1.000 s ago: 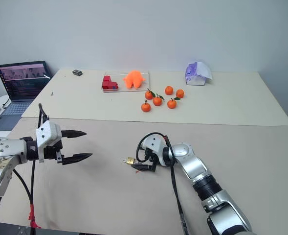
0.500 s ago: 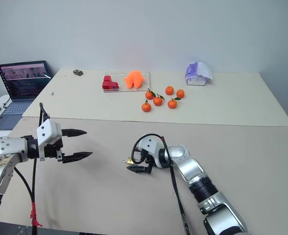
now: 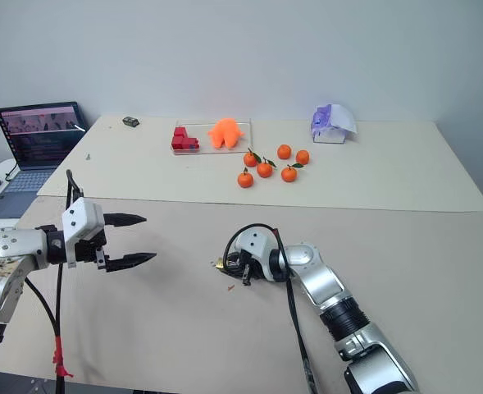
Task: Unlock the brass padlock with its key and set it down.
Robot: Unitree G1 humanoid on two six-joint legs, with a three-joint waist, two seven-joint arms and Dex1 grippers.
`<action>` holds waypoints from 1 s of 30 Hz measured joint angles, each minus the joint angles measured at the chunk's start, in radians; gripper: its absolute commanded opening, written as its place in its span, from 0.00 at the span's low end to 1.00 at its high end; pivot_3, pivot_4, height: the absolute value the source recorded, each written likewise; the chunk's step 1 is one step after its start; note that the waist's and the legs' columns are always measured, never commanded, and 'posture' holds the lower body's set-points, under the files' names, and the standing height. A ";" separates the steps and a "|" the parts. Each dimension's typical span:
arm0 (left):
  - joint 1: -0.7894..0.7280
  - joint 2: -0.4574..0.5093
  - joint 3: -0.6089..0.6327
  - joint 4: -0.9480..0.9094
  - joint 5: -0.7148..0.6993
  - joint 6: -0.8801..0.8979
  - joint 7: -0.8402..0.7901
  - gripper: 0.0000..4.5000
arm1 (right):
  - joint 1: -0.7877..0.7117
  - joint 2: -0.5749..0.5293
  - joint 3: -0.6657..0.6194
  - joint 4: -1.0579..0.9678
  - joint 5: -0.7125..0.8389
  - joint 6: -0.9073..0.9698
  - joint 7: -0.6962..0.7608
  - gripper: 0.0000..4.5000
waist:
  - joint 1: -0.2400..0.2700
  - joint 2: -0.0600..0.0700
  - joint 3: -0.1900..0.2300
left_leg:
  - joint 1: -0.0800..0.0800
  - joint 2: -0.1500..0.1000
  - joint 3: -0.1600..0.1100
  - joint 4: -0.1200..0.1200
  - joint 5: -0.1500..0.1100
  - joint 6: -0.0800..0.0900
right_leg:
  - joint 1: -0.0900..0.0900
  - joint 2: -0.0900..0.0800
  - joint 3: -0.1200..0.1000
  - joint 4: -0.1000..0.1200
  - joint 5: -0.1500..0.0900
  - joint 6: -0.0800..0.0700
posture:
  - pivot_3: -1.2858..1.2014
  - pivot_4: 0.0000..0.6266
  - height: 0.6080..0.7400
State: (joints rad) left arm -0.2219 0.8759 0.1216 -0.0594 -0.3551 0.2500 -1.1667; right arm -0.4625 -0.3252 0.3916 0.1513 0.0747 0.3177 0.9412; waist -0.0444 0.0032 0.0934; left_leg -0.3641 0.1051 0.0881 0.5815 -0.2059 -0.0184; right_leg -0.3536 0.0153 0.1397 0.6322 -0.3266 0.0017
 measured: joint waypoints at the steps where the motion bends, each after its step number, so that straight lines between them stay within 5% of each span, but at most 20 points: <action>1: -0.007 -0.002 -0.003 0.003 0.000 0.007 0.000 1.00 | 0.000 -0.002 0.000 0.000 0.000 0.000 0.001 0.20 | 0.000 0.000 0.000 | 0.000 0.000 0.000 0.000 0.000 0.000 | 0.000 0.000 0.000 0.000 0.000 0.000 | 0.52 0.24 0.87; 12: -0.120 -0.084 -0.146 0.030 0.002 0.140 0.014 1.00 | -0.038 -0.218 -0.137 -0.246 0.004 0.005 0.019 0.20 | 0.003 0.000 0.000 | -0.001 -0.001 -0.001 0.000 0.000 0.000 | 0.000 0.001 0.000 0.000 0.000 0.000 | 0.52 0.24 0.87; 18: -0.220 -0.217 -0.214 0.072 -0.018 0.287 0.058 1.00 | 0.026 -0.362 -0.136 -0.362 -0.055 -0.056 0.040 0.20 | 0.008 0.000 0.000 | -0.004 -0.001 -0.002 0.005 0.000 0.000 | 0.000 0.000 0.000 -0.001 0.000 0.000 | 0.52 0.24 0.87; 30: -0.272 -0.320 -0.251 -0.050 -0.243 0.676 0.077 1.00 | 0.142 -0.432 -0.156 -0.463 -0.129 -0.167 0.010 0.20 | 0.002 -0.001 0.001 | -0.004 -0.001 -0.003 0.008 0.001 -0.002 | 0.002 0.002 0.000 -0.001 0.000 0.001 | 0.52 0.24 0.87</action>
State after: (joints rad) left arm -0.4936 0.5563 -0.1294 -0.1092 -0.5981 0.9259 -1.0896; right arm -0.3204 -0.7568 0.2361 -0.3113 -0.0540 0.1511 0.9514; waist -0.0420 0.0018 0.0947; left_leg -0.3676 0.1040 0.0849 0.5894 -0.2048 -0.0201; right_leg -0.3518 0.0170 0.1402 0.6316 -0.3269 0.0024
